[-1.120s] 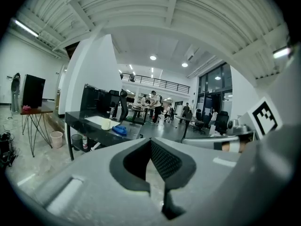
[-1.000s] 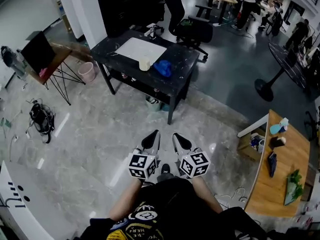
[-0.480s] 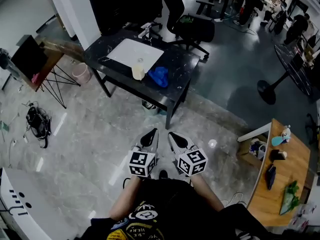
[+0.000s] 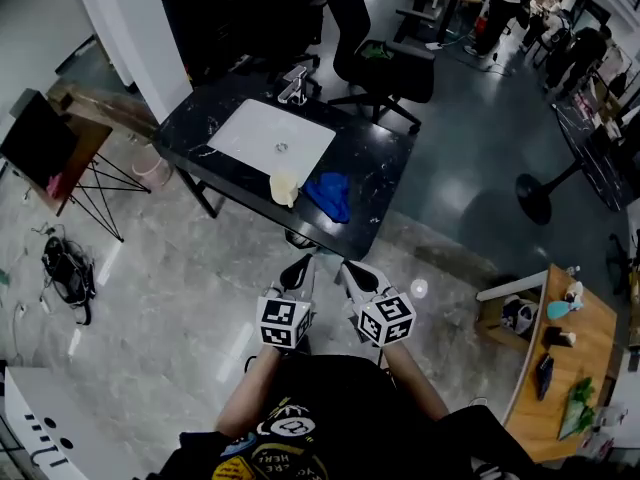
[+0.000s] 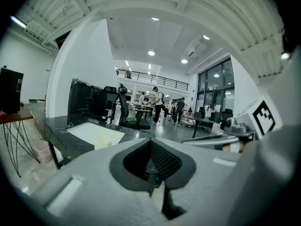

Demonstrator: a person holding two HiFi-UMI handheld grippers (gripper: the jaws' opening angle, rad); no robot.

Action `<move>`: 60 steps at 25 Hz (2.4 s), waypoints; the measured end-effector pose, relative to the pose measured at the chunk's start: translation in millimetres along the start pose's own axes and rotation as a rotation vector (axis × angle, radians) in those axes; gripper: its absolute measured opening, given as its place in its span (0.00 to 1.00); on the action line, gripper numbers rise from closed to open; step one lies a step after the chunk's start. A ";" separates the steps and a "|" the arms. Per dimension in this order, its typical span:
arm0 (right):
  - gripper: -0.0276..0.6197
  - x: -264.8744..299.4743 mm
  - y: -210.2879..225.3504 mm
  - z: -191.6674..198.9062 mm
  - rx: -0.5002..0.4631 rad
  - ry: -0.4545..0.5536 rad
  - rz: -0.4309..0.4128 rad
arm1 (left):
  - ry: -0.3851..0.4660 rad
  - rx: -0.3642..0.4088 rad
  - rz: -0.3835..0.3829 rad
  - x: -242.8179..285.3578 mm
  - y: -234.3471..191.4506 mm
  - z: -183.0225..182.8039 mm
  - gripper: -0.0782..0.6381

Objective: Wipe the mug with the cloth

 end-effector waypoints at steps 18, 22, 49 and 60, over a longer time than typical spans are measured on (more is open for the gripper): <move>0.75 236.1 181.8 112.7 -0.161 -0.321 0.028 | -0.108 -0.089 -0.233 119.5 -172.7 32.8 0.12; 0.81 263.1 197.8 136.4 -0.236 -0.425 0.009 | -0.116 -0.094 -0.303 130.3 -192.5 33.8 0.12; 0.23 267.7 90.8 116.0 -0.591 -0.434 -0.390 | -0.285 -0.484 -0.501 164.3 -245.7 140.1 0.11; 0.23 329.2 157.4 82.0 -0.531 -0.438 -0.141 | -0.292 -0.488 -0.476 160.3 -239.5 142.1 0.11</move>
Point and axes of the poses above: the fingertips, and each gripper's own axes: x forward along the fingers, y to its right, z out of its underside, the point moved 7 cm from there along -x, backward along the fingers, and after that the axes turned 15 degrees about y, right-handed, at the moved point
